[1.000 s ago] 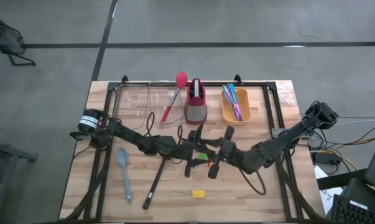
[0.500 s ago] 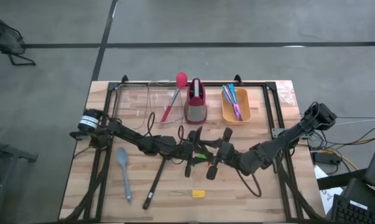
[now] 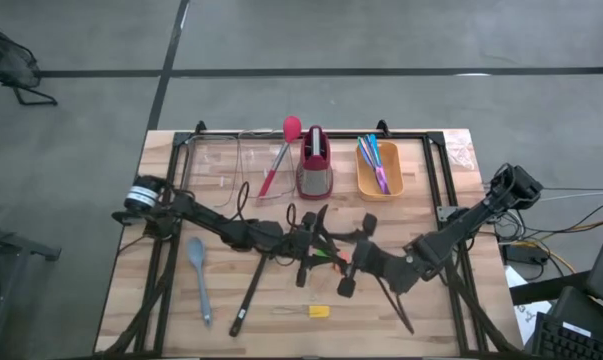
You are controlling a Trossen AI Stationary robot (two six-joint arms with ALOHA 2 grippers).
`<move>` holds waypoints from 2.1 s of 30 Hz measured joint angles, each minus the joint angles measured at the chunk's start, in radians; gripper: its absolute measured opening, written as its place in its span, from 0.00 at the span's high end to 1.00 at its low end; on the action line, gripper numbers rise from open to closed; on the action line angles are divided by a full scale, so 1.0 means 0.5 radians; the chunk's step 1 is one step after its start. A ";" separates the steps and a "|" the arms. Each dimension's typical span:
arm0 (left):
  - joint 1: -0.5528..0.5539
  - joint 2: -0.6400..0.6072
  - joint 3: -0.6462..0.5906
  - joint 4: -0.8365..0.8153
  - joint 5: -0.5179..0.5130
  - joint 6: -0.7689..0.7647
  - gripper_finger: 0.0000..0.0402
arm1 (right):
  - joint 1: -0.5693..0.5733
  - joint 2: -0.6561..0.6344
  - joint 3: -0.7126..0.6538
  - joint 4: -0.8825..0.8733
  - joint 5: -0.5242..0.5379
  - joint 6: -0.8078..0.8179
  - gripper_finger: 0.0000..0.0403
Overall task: Pick & Place Kitchen Items
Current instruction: Put the right black serving spoon into the right transparent bin
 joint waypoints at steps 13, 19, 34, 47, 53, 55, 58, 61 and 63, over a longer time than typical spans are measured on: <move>0.004 -0.304 -0.037 -0.484 -0.244 -0.112 0.76 | 0.327 0.001 -0.015 -0.341 0.320 0.138 0.52; 0.008 -0.472 -0.181 -0.577 -0.427 -0.264 0.75 | 0.460 0.000 -0.072 -0.403 0.398 0.254 0.56; 0.528 -1.235 -0.290 -1.756 -1.354 -0.729 0.75 | 0.453 -0.006 -0.324 -0.454 0.469 0.410 0.64; 1.221 -1.003 -0.283 -2.065 -0.736 -0.783 0.75 | 0.452 -0.005 -0.329 -0.455 0.456 0.411 0.71; 1.278 -0.875 -0.273 -2.073 -0.593 -0.763 0.75 | 0.452 -0.005 -0.329 -0.454 0.455 0.411 0.75; 1.311 -0.840 -0.255 -2.135 -0.471 -0.761 0.75 | 0.452 -0.005 -0.329 -0.455 0.456 0.411 0.76; 1.333 -0.805 -0.222 -2.187 -0.350 -0.852 0.75 | 0.452 -0.005 -0.329 -0.455 0.456 0.411 0.78; 1.335 -0.757 -0.198 -2.301 -0.349 -0.947 0.75 | 0.452 -0.005 -0.334 -0.454 0.456 0.411 0.80; 1.341 -0.728 -0.180 -2.361 -0.346 -0.956 0.75 | 0.452 -0.005 -0.340 -0.453 0.456 0.411 0.81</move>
